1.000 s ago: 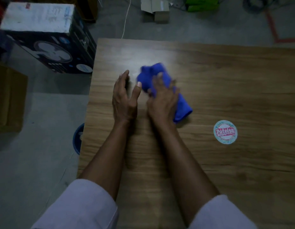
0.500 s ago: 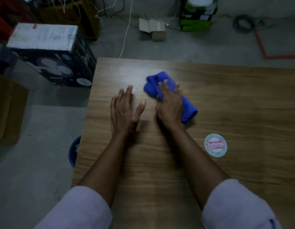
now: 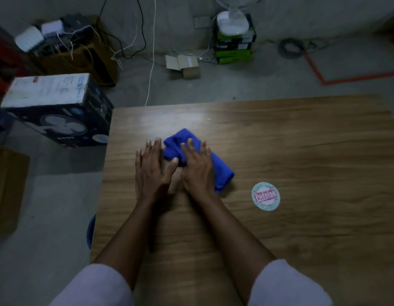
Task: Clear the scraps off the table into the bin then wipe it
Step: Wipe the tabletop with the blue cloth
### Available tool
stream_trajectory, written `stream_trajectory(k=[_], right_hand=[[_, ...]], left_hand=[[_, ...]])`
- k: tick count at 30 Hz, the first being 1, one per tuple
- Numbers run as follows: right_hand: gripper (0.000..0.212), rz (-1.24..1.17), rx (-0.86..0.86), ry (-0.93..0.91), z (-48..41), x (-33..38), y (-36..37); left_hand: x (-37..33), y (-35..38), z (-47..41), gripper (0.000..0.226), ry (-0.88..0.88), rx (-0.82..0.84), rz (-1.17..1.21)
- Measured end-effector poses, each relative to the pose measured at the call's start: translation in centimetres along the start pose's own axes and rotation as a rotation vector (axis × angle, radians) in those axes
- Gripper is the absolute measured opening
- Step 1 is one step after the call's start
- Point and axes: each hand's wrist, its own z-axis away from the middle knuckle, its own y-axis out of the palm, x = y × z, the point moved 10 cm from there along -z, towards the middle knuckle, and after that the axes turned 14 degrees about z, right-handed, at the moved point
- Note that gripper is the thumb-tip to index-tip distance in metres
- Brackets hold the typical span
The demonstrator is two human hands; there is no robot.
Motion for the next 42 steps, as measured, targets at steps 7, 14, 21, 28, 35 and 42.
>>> stream_trajectory(k=[7, 14, 21, 28, 35, 42], right_hand=[[0.049, -0.169, -0.186, 0.180, 0.5, -5.0, -4.5], [0.057, 0.181, -0.155, 0.173, 1.3, -3.5, -0.6], [0.059, -0.382, -0.163, 0.127, -1.4, -3.4, -3.9], [0.052, 0.247, -0.131, 0.452, -8.5, -10.4, -2.6], [0.065, 0.024, 0.122, -0.004, -12.8, 1.5, 0.8], [0.053, 0.068, -0.245, 0.310, -7.0, -12.0, -6.2]], left_hand=[[0.1, -0.3, 0.1, 0.078, -0.042, -0.009, 0.071], [0.8, 0.0, -0.2, 0.078, -0.077, -0.036, 0.095], [0.4, -1.0, 0.0, 0.080, -0.123, -0.066, 0.208], [0.3, -0.5, -0.3, 0.079, -0.115, -0.059, 0.170], [0.9, -0.7, -0.3, 0.078, -0.117, -0.071, 0.174], [0.5, -0.8, -0.2, 0.075, -0.141, -0.074, 0.214]])
